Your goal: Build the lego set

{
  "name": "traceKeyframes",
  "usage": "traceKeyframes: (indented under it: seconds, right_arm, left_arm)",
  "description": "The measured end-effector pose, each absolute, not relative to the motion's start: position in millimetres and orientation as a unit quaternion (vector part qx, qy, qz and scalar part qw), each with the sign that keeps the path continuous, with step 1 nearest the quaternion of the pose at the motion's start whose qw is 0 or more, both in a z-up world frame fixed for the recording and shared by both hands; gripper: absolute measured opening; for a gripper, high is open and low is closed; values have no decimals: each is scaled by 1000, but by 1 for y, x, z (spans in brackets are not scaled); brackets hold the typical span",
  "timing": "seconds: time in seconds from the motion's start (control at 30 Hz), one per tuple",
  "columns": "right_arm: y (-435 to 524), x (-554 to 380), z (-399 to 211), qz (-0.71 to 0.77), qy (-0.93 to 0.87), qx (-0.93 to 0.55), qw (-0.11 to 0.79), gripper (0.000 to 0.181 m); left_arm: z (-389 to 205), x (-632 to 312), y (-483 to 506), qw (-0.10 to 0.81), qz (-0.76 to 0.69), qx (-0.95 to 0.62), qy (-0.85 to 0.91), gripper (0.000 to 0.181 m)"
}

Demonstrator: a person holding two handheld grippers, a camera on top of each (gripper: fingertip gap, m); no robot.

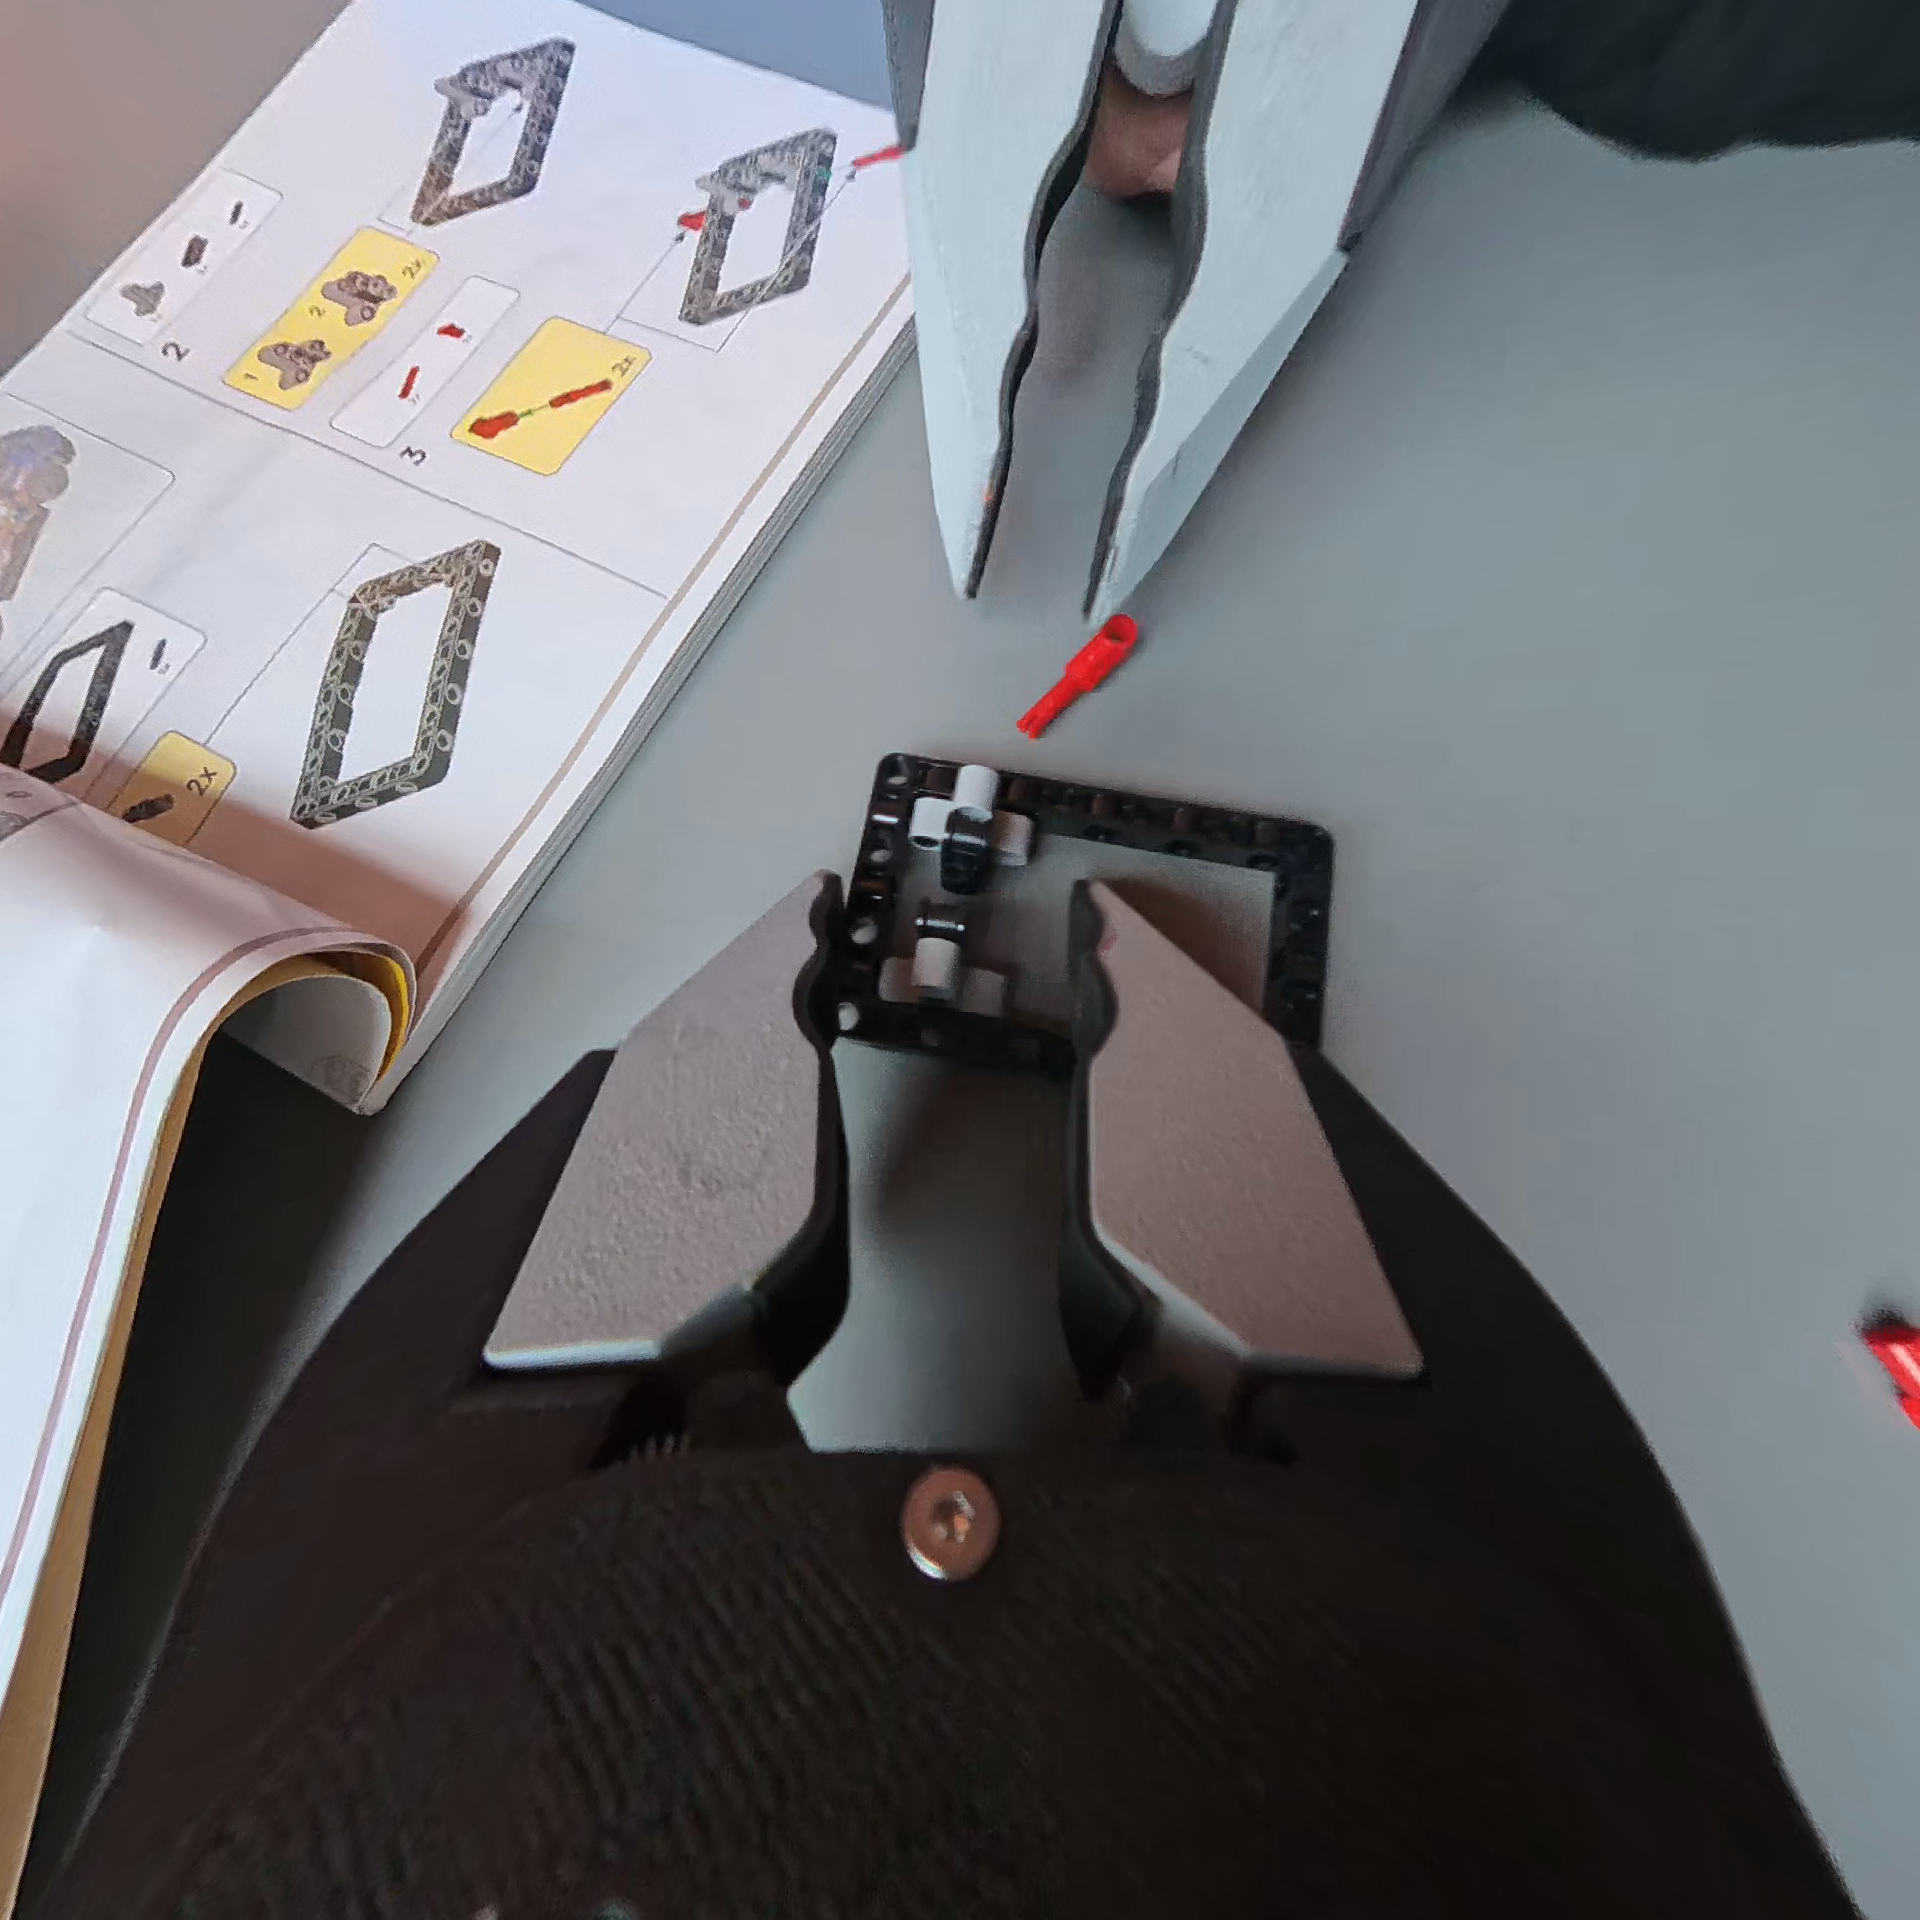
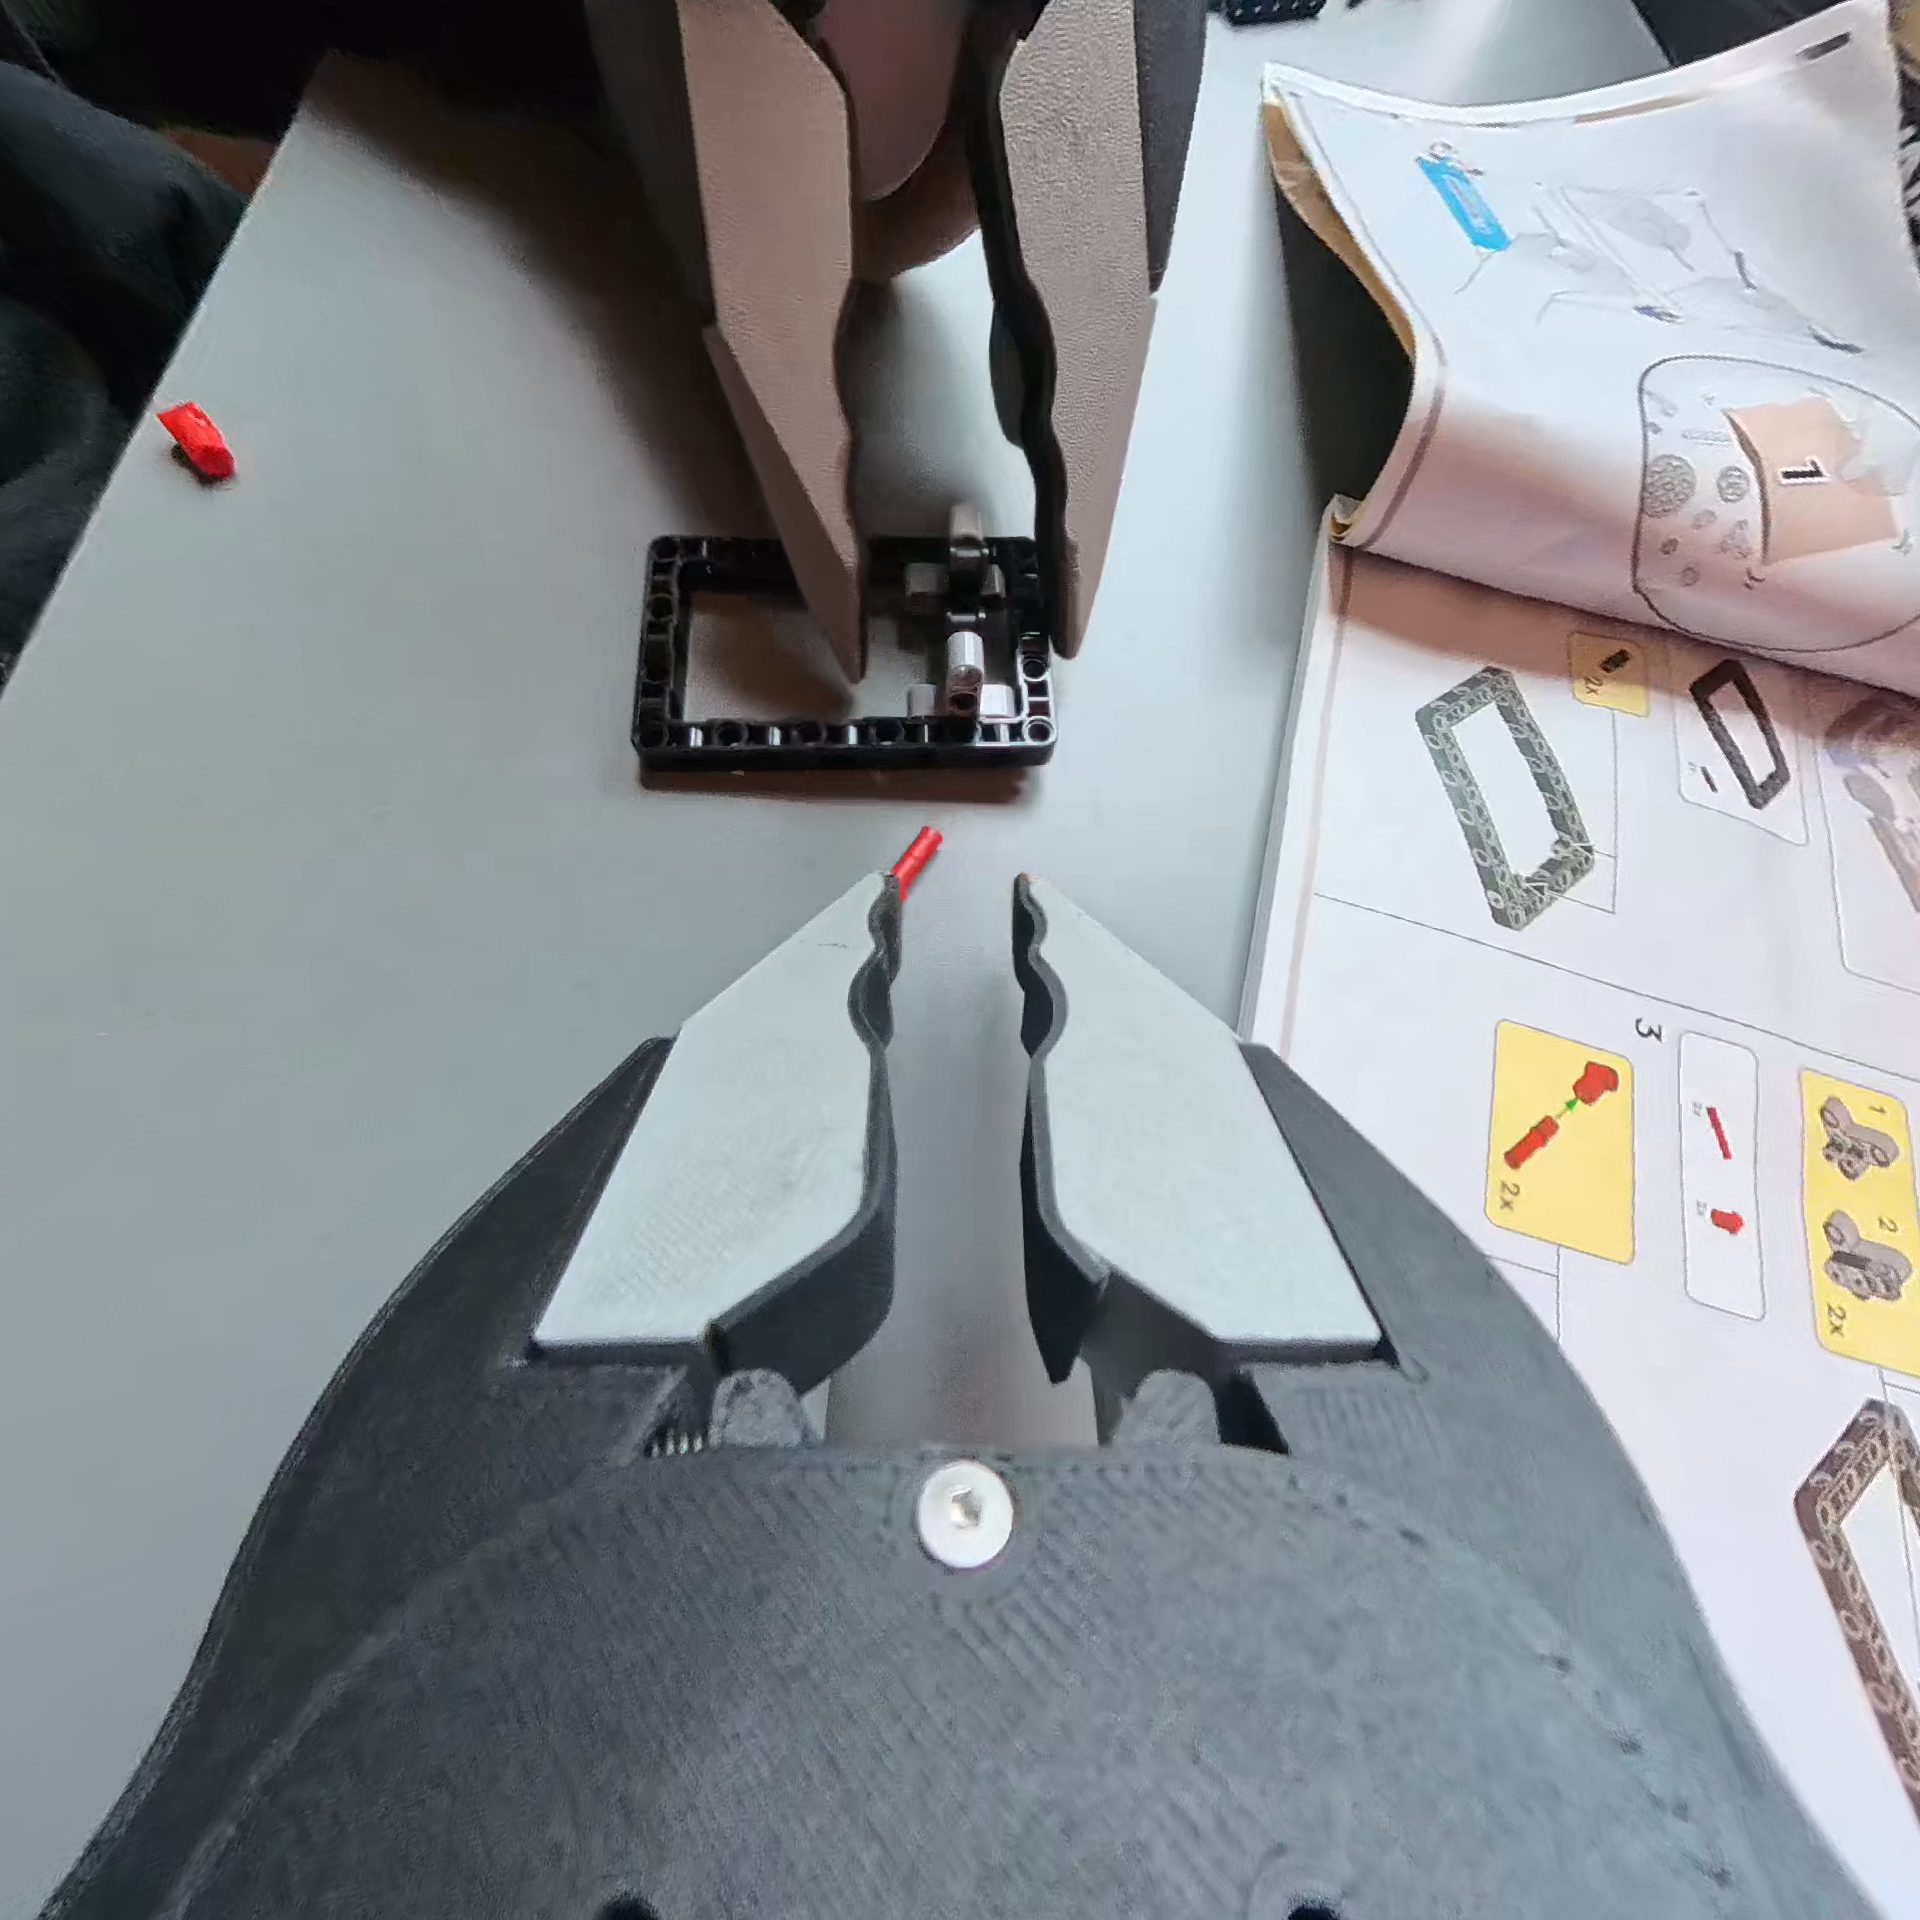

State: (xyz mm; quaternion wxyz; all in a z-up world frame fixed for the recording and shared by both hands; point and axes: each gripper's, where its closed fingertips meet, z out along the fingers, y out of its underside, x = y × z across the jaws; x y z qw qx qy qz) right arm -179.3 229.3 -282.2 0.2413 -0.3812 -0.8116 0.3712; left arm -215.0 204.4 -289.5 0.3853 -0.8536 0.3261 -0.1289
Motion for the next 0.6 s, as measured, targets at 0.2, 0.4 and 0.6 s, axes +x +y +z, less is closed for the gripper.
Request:
traceKeyframes:
  seconds: [0.2, 0.4, 0.6]
  right_arm:
    - [238, -181, -275, 379, -791, -399, 267, 18]
    - [223, -169, -243, 422, -754, -413, 288, 20]
    - [81, -151, -243, 466, -801, -307, 214, 23]
  left_arm:
    - [-248, -222, 208, 440, -146, -830, 311, 50]
    - [-202, -255, 192, 470, -139, -829, 269, 47]
    - [-220, -275, 136, 437, -122, -859, 239, 44]
